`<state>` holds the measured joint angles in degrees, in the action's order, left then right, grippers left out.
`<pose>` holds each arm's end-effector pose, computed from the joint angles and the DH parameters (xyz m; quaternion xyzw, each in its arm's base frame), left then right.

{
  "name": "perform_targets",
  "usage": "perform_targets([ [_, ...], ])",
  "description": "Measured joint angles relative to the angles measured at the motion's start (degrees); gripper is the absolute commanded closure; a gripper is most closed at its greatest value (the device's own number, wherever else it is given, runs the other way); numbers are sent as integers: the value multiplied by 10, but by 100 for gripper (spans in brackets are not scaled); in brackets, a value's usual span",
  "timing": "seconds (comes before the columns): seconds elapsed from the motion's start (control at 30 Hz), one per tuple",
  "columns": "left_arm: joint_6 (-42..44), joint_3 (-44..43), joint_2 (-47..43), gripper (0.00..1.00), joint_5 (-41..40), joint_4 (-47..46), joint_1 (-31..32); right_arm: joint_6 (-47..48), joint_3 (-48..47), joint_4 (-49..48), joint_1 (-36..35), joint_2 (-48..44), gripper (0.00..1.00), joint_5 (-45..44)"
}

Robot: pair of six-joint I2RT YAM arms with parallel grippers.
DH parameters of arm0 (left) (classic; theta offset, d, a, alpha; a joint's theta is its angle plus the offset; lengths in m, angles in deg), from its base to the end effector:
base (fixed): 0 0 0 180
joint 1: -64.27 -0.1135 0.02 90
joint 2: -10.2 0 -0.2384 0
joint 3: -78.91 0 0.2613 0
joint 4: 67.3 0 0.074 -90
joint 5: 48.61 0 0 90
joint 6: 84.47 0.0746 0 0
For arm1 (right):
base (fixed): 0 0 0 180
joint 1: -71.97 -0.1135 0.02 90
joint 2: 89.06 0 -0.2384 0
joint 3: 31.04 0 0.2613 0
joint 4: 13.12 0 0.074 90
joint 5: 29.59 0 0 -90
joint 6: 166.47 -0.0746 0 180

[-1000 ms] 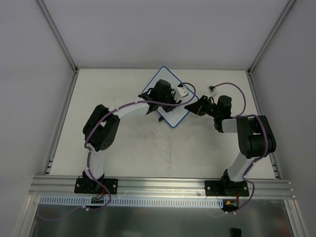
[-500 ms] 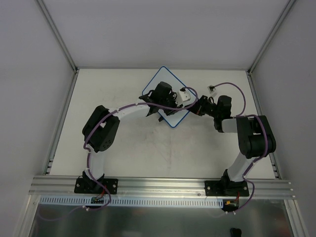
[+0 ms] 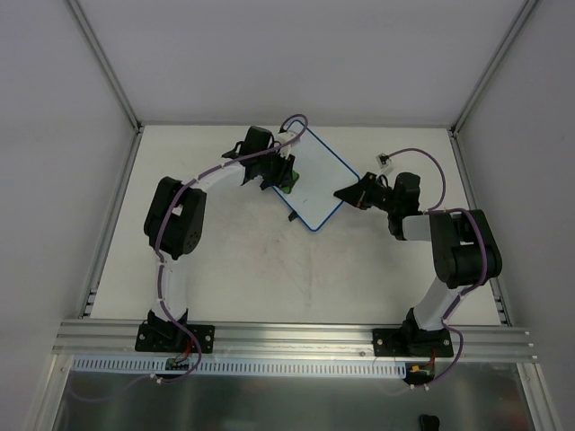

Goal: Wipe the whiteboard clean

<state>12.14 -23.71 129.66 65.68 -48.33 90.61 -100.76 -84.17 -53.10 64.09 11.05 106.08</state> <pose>0.4367 -0.2505 0.1623 0.3387 0.8074 -0.2608 0.4066 0.3545 0.1029 0.1418 -0.1560 0.7199 0.4485 0.5063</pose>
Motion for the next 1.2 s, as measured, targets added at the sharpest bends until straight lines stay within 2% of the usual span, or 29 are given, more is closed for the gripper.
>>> perform_targets([
  [0.17,-9,8,1,100,-3,-3,-11,1,-1,1,0,0,100,1],
  [0.3,23,21,-7,100,-9,-9,-1,2,-1,1,0,0,100,2],
  [0.53,110,55,-34,100,-21,-2,61,8,-1,2,0,0,100,2],
  [0.83,186,82,-49,100,17,15,121,14,-1,1,1,0,100,2],
  [1.0,172,63,-42,100,-1,34,122,14,-1,1,1,0,100,0],
  [1.2,84,20,-23,100,1,52,91,14,-1,0,1,0,100,-5],
])
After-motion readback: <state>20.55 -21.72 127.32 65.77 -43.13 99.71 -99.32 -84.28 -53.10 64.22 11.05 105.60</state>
